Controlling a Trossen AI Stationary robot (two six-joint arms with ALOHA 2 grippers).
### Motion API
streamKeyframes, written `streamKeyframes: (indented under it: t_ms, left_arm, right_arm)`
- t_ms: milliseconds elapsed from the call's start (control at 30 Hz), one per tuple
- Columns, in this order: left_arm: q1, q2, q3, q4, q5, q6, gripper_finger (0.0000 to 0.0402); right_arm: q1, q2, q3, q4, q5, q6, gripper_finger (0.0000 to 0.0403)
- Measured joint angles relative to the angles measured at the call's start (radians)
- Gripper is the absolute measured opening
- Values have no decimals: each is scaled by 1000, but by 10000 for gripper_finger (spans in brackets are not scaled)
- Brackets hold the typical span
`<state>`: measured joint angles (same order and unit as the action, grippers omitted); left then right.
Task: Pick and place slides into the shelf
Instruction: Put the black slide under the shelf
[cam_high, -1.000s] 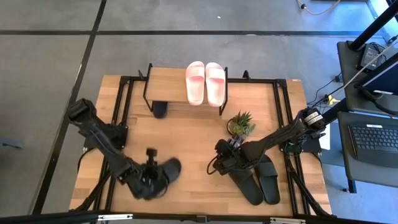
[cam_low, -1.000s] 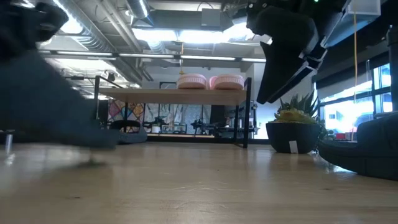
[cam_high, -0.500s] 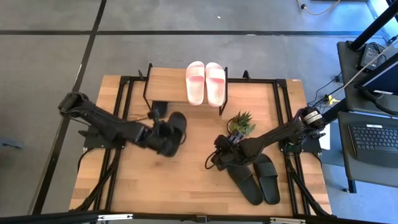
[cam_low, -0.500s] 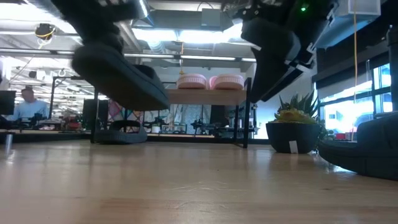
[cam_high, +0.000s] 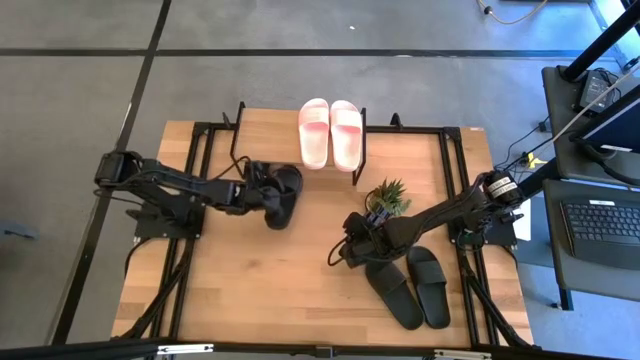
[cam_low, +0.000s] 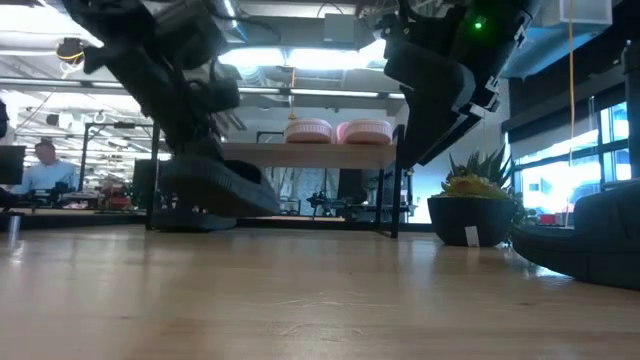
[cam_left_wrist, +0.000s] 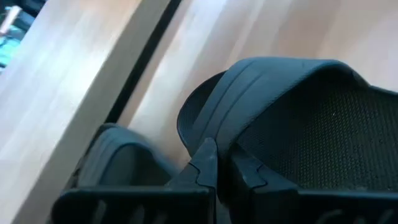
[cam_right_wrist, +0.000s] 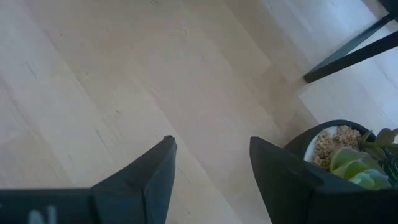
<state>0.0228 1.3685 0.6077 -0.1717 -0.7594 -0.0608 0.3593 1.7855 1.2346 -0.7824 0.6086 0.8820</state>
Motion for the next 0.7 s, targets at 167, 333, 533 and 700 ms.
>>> streamKeyframes:
  t_ms: [167,333,533,700]
  left_arm:
    - [55,0,-18,11,-9,10,3]
    - [94,0,-18,67,49,11,7]
    - [113,0,-18,79,55,11,9]
    - [133,0,-18,79,44,12,12]
  right_arm:
    - [-10,0,0,0,0,-1,206]
    - [-16,0,0,0,0,-4,206]
    - [-16,0,0,0,0,-5,206]
    - [-16,0,0,0,0,-5,206]
